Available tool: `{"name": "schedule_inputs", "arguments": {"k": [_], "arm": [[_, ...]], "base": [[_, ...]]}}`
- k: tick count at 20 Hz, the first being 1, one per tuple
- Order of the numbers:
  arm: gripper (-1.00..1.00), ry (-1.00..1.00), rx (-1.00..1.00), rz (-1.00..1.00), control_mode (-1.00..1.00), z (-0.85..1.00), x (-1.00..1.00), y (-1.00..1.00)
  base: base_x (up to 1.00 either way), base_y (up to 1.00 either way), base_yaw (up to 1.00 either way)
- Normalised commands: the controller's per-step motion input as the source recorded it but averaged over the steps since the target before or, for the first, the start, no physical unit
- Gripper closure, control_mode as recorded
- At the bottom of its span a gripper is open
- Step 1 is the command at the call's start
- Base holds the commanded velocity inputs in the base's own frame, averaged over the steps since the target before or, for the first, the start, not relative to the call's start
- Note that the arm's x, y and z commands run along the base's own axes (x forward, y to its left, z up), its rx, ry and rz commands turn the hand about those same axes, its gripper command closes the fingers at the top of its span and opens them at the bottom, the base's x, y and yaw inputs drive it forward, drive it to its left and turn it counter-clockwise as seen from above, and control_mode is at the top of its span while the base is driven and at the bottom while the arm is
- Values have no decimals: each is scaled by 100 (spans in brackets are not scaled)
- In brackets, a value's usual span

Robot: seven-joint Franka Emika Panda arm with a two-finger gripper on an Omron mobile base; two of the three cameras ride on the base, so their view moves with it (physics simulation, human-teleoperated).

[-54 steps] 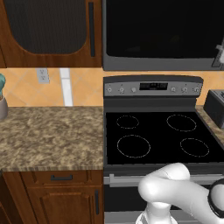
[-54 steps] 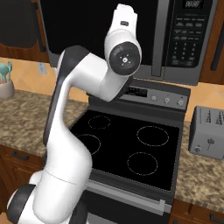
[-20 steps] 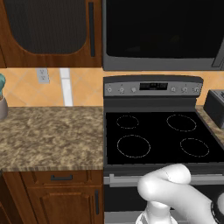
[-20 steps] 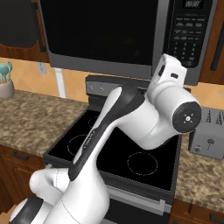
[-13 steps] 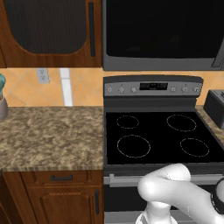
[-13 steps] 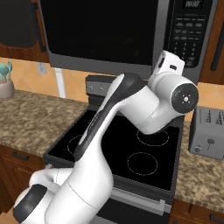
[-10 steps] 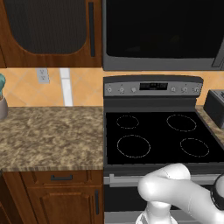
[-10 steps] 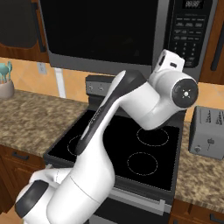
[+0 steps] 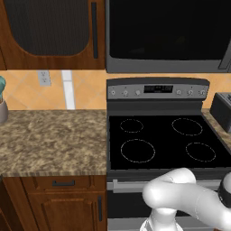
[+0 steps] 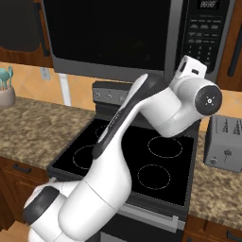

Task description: Pick the cucumber from the sink and place it in the bowl. Then pick the bowl and place it in the microwave. Then close the microwave door and press the start button.

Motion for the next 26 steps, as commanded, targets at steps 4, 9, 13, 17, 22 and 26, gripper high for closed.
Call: {"name": "schedule_inputs", "arguments": {"k": [4,9,13,17,22,26], "arm": [[-100,0,0,-1,-100,-10,23,-23],[-100,0,0,0,-100,-1,30,-20],[-100,0,0,0,-100,0,38,-8],[-100,1,0,0,-100,0,39,-7],[-100,0,2,0,-100,0,15,-22],[-100,0,2,0,-100,0,14,-25]], "base": [[0,0,0],[0,0,0],[0,0,0],[0,0,0],[0,0,0],[0,0,0]]}}
